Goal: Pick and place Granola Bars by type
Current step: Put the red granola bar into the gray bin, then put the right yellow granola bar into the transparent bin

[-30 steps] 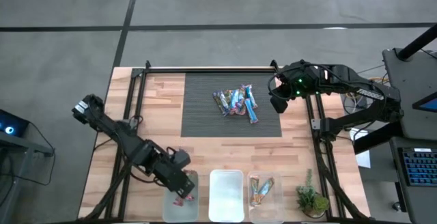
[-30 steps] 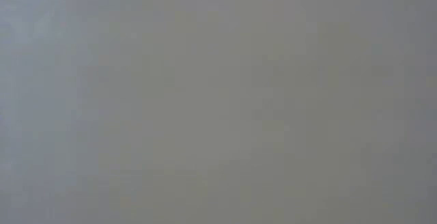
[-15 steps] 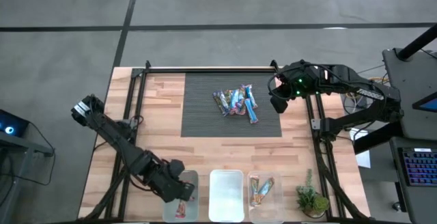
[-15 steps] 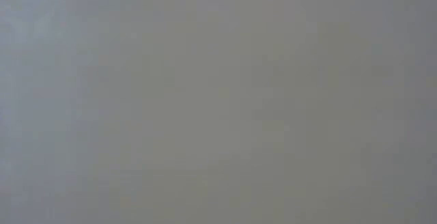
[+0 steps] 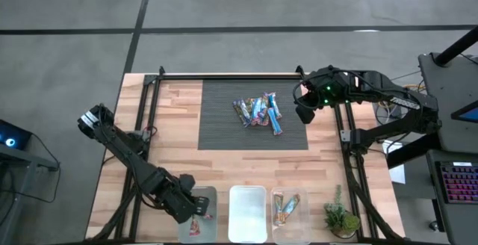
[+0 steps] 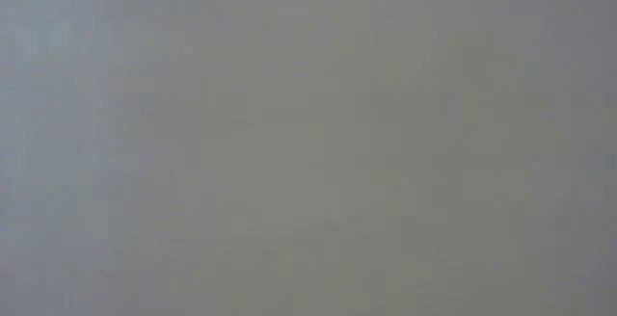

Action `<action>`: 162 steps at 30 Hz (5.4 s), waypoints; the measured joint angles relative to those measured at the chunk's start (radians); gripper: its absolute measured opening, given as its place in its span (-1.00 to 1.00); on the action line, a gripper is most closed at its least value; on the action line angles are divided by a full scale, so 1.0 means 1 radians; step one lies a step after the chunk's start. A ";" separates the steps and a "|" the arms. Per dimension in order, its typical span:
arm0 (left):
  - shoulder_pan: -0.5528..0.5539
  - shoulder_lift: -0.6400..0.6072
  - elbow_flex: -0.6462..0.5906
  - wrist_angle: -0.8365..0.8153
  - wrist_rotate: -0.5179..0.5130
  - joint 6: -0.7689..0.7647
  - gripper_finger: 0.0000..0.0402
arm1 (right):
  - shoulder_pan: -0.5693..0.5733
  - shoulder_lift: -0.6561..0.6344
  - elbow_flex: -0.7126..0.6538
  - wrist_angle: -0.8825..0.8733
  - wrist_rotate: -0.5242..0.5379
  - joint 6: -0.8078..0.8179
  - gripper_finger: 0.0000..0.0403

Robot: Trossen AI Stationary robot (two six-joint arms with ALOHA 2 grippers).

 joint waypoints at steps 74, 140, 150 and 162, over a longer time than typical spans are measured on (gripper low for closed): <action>0.000 0.067 -0.005 0.058 0.173 0.042 -0.35 | 0.000 0.000 0.000 0.005 0.001 0.007 -0.96; 0.457 -0.680 -0.005 0.071 -0.692 1.822 -1.00 | -0.003 0.010 0.000 0.181 0.043 0.221 -0.96; 0.585 -0.719 -0.005 0.071 -0.496 1.941 -1.00 | -0.034 0.054 0.000 0.229 0.082 0.267 -0.96; 0.769 -0.690 -0.046 0.126 -0.213 1.953 -1.00 | -0.137 0.148 0.000 0.286 0.027 0.163 -0.96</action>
